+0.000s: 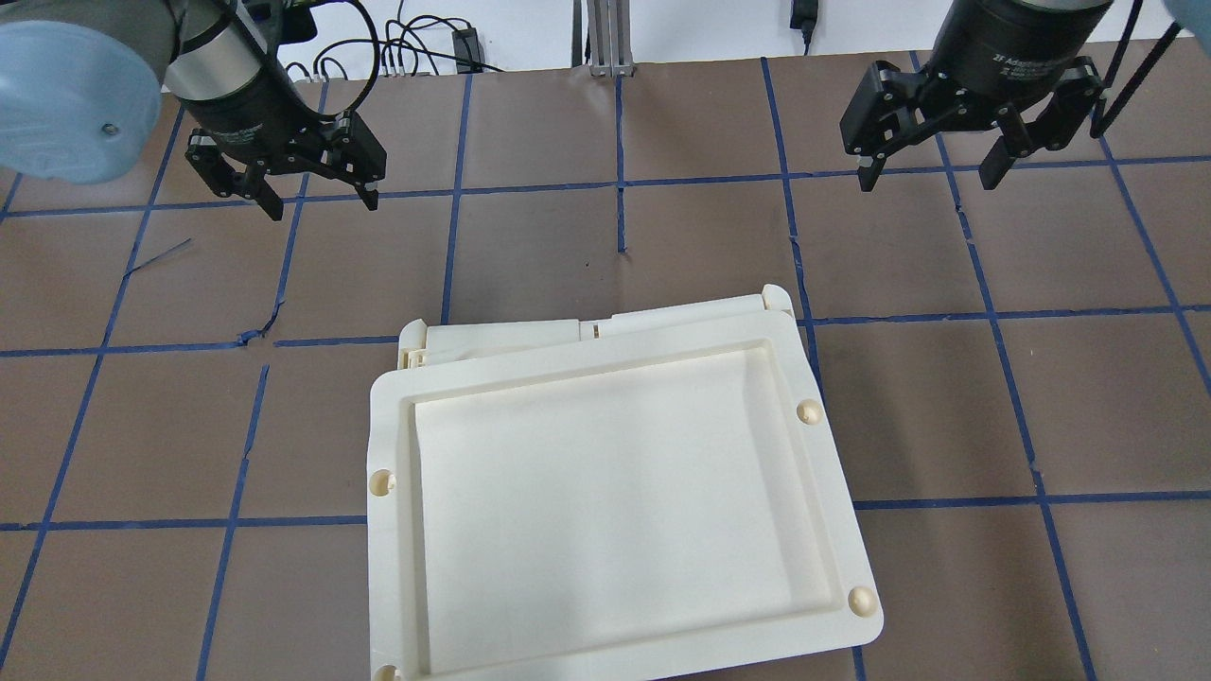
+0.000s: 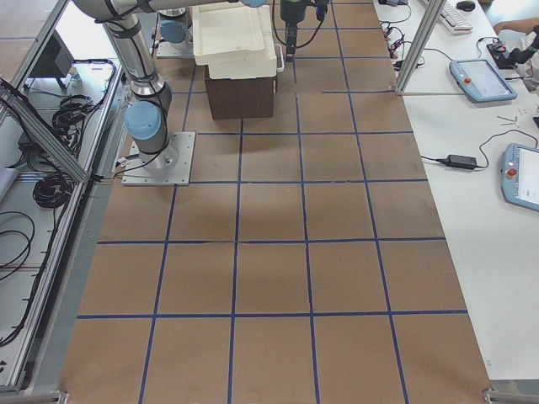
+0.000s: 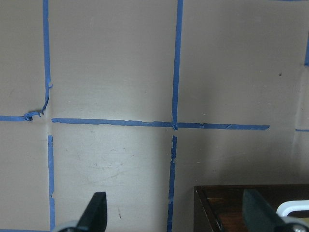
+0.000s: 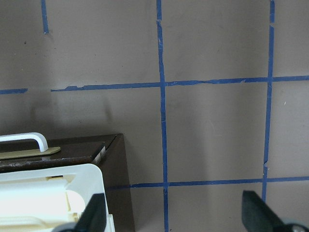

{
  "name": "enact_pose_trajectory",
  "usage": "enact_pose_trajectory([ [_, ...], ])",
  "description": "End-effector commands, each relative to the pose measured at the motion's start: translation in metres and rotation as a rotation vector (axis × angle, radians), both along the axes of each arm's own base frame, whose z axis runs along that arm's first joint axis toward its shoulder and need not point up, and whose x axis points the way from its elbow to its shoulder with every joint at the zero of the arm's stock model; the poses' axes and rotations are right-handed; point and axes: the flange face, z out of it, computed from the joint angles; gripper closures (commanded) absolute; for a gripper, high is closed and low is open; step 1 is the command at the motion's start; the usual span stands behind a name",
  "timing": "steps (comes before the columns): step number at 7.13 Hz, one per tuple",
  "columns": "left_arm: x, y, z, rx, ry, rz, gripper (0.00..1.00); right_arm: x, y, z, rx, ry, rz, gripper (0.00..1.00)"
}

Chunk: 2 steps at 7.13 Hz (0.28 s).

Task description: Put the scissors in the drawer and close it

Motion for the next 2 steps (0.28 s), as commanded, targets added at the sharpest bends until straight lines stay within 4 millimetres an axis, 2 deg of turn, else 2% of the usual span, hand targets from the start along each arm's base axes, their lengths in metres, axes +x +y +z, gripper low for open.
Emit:
enact_pose_trajectory([
  [1, -0.0039, 0.0004, -0.0007, 0.001, 0.006, -0.005, 0.00, 0.0009, -0.0006, -0.0006, 0.000, -0.002, -0.002, 0.00],
  [2, -0.0030, 0.0004, -0.0009, 0.003, 0.004, -0.005, 0.00, 0.0010, -0.0011, 0.0012, -0.012, -0.003, -0.010, 0.00],
])
